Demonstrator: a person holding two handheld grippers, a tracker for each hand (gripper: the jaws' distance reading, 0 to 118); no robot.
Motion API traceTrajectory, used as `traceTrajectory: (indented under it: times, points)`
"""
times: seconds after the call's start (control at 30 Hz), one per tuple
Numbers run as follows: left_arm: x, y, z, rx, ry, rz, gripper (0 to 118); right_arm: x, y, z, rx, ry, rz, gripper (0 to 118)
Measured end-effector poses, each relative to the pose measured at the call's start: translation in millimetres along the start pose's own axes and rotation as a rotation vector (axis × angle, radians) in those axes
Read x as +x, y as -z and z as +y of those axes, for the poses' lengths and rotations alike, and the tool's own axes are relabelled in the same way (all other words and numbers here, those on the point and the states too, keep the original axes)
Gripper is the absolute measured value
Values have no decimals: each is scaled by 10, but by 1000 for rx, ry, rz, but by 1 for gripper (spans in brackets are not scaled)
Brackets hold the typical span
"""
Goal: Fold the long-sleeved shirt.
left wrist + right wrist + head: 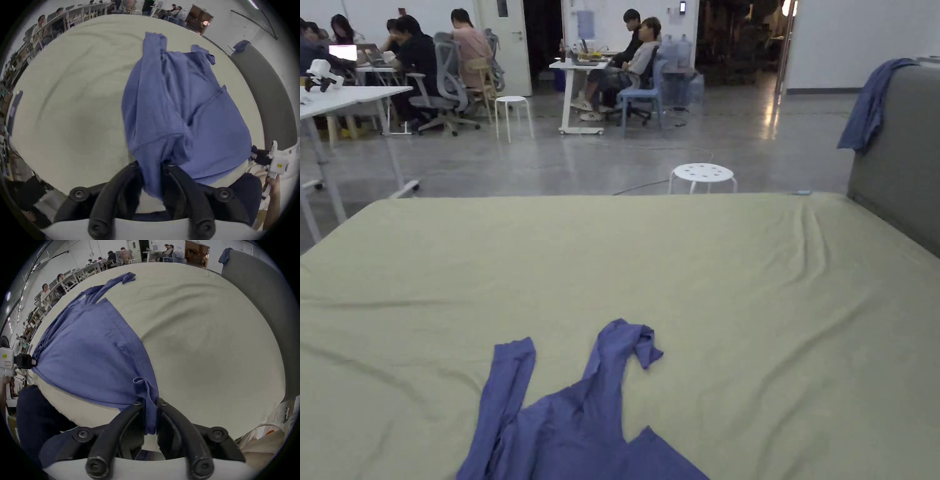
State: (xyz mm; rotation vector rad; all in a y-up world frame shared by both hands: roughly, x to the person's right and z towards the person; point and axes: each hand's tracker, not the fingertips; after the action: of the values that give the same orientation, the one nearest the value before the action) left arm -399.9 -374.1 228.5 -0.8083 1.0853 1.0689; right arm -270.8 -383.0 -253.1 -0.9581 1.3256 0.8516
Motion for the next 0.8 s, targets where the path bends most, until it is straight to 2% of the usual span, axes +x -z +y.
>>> traceTrajectory:
  times: [0.07, 0.1, 0.13, 0.17, 0.2, 0.23, 0.3, 0.4, 0.43, 0.47, 0.5, 0.53, 0.6, 0.63, 0.7, 0.8]
  points:
    - [-47, -21, 49, 21, -41, -27, 34, 84, 25, 64, -26, 26, 20, 16]
    - [-114, -12, 61, 19, -44, -48, 45, 134, -5, 93, -40, 56, 38, 19]
    - [-106, -80, 83, 19, -51, -61, 76, 179, -53, 116, -53, 91, 58, 36]
    - [-90, -179, 100, 15, -45, -58, 102, 231, -141, 156, -78, 123, 76, 63]
    - [-81, -318, 81, 22, -52, -62, 117, 315, -226, 196, -95, 151, 62, 86]
    - [-55, -518, 40, 70, -73, -102, 118, 336, -372, 191, -74, 167, 24, 95]
    - [-46, -919, -49, 191, -68, -217, 118, 346, -801, 161, 89, 158, 47, 95]
    - [64, -1289, -241, 235, -15, -205, 118, 284, -1250, 77, 168, 182, 104, 95]
    - [98, -1338, -297, 226, 2, -199, 107, 248, -1333, 45, 175, 209, 113, 94]
    - [145, -1361, -366, 189, 42, -178, 60, 224, -1400, 14, 182, 242, 136, 83]
    - [236, -1329, -424, 162, 73, -151, 10, 181, -1442, -39, 200, 254, 171, 59]
    - [288, -1321, -481, 159, 103, -137, 0, 132, -1461, -71, 215, 252, 188, 4]
    - [412, -1235, -603, 111, 141, -92, 0, -102, -1509, -39, 203, 233, 172, 0]
    - [419, -1175, -627, 111, 120, -120, 0, -182, -1468, -62, 207, 240, 180, 0]
    - [436, -1130, -627, 77, 69, -208, 0, -266, -1422, -79, 179, 184, 180, 0]
    - [458, -1134, -522, 100, 46, -203, 0, -308, -1333, -36, 177, 175, 197, 0]
